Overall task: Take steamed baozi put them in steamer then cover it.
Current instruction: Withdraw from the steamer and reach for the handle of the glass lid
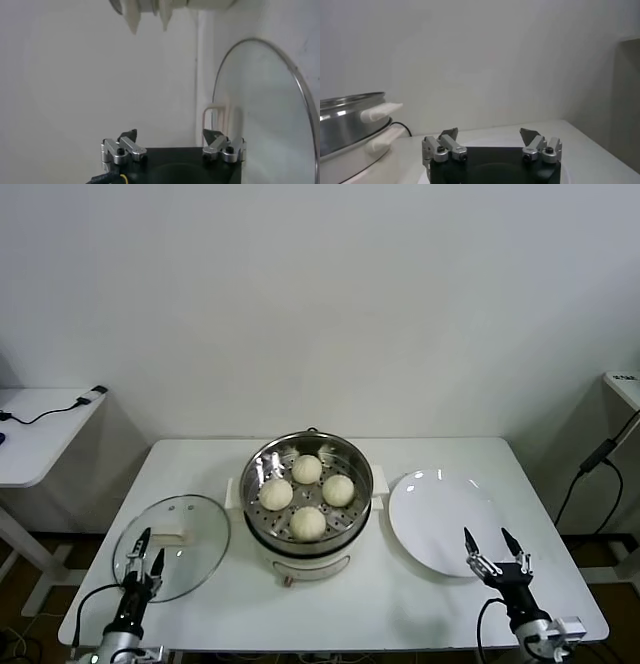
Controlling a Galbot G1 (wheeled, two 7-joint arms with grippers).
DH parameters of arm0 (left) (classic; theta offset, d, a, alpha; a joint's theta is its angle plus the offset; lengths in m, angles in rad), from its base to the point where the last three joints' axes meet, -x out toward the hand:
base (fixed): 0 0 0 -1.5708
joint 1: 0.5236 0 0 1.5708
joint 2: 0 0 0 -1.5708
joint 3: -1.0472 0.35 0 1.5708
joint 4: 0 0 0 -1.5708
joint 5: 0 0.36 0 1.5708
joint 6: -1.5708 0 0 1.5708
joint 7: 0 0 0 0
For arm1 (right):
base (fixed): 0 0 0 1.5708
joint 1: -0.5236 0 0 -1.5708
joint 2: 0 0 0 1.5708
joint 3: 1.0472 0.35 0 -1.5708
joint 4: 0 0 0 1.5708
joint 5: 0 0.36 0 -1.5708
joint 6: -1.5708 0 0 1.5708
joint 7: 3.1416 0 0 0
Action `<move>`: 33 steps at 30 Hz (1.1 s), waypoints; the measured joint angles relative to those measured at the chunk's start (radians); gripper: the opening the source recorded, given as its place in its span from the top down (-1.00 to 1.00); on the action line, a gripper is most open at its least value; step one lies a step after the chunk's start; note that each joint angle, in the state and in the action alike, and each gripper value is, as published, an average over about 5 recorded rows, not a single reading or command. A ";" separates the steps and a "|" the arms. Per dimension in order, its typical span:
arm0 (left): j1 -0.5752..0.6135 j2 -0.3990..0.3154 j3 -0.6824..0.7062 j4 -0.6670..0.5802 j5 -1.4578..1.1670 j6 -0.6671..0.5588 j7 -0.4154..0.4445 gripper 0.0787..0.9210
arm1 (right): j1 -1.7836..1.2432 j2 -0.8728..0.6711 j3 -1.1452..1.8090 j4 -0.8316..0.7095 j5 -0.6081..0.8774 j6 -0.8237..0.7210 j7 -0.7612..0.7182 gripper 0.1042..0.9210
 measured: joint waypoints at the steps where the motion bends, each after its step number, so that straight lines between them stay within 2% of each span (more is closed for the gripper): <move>1: -0.012 0.003 0.003 0.014 0.005 0.003 0.000 -0.77 | -0.003 0.003 0.002 0.003 -0.001 0.000 0.000 -0.76; 12: -0.135 0.026 0.042 0.129 0.033 0.037 0.013 -0.76 | -0.031 0.032 0.014 0.031 -0.014 0.000 0.003 -0.76; 15: -0.161 0.031 0.049 0.151 0.038 0.045 0.021 -0.69 | -0.039 0.040 0.018 0.038 -0.018 0.001 0.002 -0.76; 33: -0.211 0.026 0.049 0.202 0.042 0.058 0.038 0.51 | -0.042 0.063 0.018 0.036 -0.039 0.007 0.001 -0.76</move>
